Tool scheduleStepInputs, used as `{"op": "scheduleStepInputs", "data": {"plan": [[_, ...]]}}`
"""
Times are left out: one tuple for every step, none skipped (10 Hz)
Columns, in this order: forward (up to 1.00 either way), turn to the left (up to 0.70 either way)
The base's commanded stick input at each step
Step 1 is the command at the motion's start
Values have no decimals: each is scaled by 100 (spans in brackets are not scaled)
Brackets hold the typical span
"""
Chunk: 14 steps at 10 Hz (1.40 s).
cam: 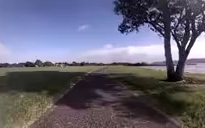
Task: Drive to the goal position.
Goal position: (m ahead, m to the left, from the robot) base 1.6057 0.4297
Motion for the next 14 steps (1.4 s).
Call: {"op": "scheduleStepInputs", "data": {"plan": [[45,0],[45,0],[45,0],[45,0],[45,0],[45,0],[45,0],[45,0],[45,0],[45,0],[45,0],[45,0],[45,0],[45,0]]}}
